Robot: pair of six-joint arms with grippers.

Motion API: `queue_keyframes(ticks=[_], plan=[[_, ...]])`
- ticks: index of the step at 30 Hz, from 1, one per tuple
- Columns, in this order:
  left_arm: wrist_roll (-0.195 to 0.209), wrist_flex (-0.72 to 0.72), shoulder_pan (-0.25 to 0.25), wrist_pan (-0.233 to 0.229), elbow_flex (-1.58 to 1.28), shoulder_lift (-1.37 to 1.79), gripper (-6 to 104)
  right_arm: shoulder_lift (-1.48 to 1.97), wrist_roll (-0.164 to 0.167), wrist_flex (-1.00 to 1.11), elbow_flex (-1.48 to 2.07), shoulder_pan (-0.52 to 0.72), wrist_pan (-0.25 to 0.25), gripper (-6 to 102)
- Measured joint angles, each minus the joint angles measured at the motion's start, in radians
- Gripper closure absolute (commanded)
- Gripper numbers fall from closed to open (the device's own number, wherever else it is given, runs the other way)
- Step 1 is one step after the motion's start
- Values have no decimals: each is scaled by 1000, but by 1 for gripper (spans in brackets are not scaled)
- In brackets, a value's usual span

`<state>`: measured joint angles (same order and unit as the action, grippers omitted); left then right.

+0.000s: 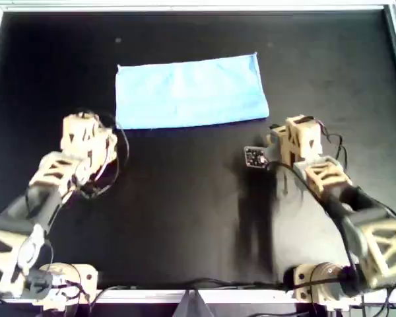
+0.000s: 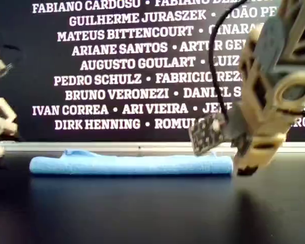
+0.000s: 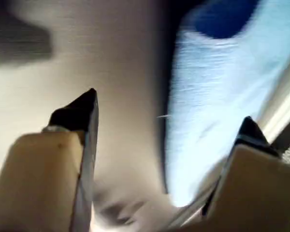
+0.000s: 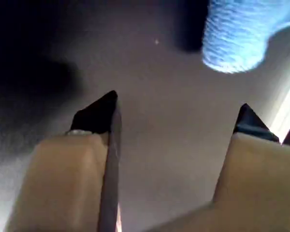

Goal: Fold a cloth

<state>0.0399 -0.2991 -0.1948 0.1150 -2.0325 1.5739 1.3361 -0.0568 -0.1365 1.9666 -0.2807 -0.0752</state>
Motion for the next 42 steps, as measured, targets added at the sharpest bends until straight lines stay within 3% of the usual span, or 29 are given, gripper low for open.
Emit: queue_keyframes(ticks=[19, 28, 35, 42], plan=[[5, 5, -3, 11, 299, -324, -3, -227, 9, -25, -334, -37, -2, 0], [-2, 6, -5, 11, 324, -360, -3, -433, 9, -330, -695, -32, 0, 0], [-3, 14, -5, 17, 403, -433, -2, -491, 9, -379, -804, -32, 0, 0], [-3, 21, -5, 18, 471, -483, 8, -491, 9, -380, -805, -32, 0, 0]])
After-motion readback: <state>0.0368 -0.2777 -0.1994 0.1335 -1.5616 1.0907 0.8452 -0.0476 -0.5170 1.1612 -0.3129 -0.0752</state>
